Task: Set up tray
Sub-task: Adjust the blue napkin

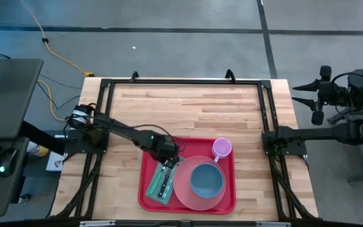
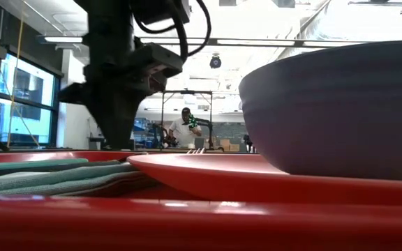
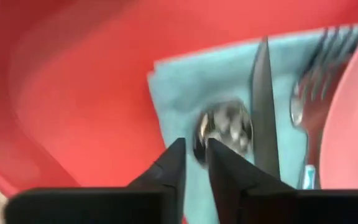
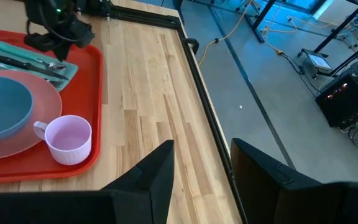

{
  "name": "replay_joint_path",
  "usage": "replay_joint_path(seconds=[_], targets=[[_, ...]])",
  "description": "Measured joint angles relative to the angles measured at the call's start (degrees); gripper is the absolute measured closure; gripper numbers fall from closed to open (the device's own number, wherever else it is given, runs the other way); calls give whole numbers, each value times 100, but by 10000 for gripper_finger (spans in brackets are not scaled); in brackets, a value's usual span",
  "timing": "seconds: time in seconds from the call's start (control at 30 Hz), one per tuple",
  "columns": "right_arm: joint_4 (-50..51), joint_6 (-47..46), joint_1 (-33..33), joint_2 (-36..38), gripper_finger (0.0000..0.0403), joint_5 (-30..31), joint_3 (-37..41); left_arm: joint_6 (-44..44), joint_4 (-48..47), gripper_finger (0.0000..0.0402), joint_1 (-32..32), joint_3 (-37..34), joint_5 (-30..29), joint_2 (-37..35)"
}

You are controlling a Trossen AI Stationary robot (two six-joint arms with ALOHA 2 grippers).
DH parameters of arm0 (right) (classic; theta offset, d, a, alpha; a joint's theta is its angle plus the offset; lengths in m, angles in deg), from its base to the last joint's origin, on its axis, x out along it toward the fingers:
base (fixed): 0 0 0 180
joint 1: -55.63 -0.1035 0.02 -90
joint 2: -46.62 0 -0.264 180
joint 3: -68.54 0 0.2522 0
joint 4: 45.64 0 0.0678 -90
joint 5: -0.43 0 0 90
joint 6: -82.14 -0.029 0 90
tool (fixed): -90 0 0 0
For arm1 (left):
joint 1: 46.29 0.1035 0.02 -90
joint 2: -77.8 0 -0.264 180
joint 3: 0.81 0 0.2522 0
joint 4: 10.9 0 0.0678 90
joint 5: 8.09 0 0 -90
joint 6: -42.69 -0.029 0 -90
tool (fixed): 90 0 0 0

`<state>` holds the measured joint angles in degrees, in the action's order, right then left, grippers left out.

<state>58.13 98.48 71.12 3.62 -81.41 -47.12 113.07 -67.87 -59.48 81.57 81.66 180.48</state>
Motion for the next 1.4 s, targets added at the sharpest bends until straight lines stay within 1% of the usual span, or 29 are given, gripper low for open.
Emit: replay_joint_path(seconds=[0.2,0.3,0.37,0.43,0.67,0.83,0.97,1.1,1.27,1.4], targets=[[1,-75,-1,0,265,0,0,-600,14,365,417,0,-75,0],[0,-106,1,0,265,0,0,-853,57,380,548,0,10,0],[0,-129,-1,0,265,-1,0,-992,144,381,572,0,78,0],[1,-129,-1,0,265,0,0,-1052,182,373,568,0,91,1],[1,-129,-1,0,265,0,0,-1187,111,321,568,0,113,2],[1,-129,0,0,265,0,0,-1310,138,302,568,0,-15,2],[1,-129,1,0,265,33,0,-1358,98,288,570,-3,4,87],[1,-129,-1,0,265,35,0,-1325,61,258,570,-2,-194,79],[1,-129,0,0,265,39,0,-1326,-82,212,572,-2,-285,79],[1,-179,1,0,265,39,0,-1332,-126,194,568,-1,-287,110]])
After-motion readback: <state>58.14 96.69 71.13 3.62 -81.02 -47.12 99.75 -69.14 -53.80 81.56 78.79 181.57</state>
